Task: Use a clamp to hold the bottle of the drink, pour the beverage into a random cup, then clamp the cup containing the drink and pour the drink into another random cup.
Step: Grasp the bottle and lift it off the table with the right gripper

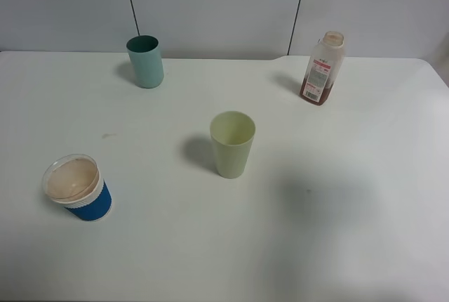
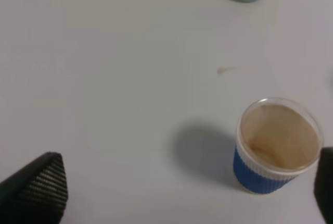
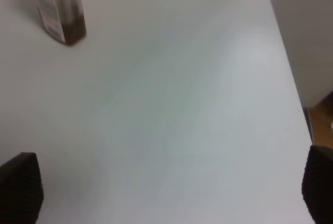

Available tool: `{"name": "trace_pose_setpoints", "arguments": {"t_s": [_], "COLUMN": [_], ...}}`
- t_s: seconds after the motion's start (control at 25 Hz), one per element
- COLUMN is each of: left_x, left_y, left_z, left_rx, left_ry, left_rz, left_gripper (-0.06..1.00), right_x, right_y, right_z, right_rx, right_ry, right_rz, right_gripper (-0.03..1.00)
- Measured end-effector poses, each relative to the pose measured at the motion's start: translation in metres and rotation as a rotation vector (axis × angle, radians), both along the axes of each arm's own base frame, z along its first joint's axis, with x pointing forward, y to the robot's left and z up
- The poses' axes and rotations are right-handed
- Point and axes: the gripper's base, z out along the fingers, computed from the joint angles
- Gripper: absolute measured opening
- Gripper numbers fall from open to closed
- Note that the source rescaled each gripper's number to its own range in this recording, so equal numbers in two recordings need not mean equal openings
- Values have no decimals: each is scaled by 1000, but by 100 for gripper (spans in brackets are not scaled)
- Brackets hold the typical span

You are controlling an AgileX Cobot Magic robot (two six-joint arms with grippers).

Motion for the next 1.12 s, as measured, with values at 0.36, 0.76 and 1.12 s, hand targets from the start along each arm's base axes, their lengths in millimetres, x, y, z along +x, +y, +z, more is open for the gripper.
{"name": "trace_pose_setpoints", "arguments": {"t_s": [0.36,0.76,1.12], "left_x": [0,0,0], "left_y": [0,0,0], "left_z": [0,0,0], "left_rx": [0,0,0], "left_ry": [0,0,0], "left_rz": [0,0,0], "left_gripper": [87,87,87], "right_x": [55,91,128], "right_y": [-4,-5,-7], "right_z": [-19,-32,-59], "right_rx": [-92,-140,-160], "right_ry": [186,210,287], "right_rz": [30,65,91], "right_gripper": [100,100,100]}}
